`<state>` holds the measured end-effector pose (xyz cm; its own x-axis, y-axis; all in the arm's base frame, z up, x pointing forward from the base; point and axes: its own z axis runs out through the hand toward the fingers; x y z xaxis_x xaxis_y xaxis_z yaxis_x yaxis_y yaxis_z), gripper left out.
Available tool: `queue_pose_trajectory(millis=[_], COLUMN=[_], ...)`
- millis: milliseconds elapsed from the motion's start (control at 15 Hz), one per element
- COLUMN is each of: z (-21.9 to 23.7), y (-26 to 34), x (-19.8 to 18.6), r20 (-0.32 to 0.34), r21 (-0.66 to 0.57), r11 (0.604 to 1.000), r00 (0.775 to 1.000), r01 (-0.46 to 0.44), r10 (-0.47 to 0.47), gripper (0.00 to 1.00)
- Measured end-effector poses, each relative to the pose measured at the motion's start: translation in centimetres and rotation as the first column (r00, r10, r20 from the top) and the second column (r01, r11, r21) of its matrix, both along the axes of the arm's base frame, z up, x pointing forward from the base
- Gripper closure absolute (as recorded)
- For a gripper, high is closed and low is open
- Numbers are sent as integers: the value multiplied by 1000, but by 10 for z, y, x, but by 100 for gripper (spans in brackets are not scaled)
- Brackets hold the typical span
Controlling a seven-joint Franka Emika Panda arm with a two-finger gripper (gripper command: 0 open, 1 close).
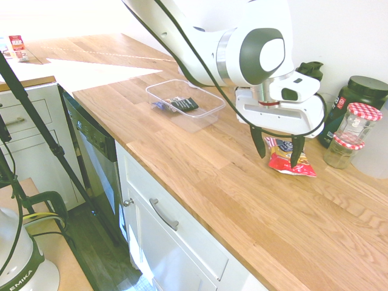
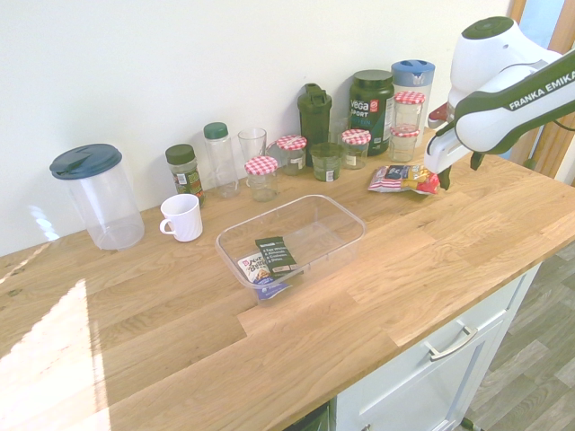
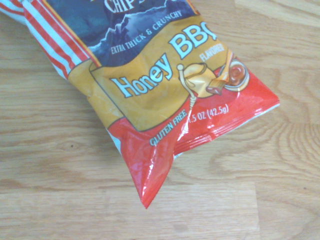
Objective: Put the chip bag into the container
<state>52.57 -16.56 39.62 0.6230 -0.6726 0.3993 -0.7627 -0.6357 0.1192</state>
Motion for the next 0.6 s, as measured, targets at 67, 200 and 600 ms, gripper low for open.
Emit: queue_pose_trajectory(millis=[67,200,600], z=[-2,-5,-26], y=[5,17,33], x=[2,6,30], r20=[-3,-2,-1], r21=[-9,-33,-114], r11=[1000,999,992], r00=[1000,1000,998], r01=[-11,-28,-60], r10=[11,28,61], gripper=[0,0,100])
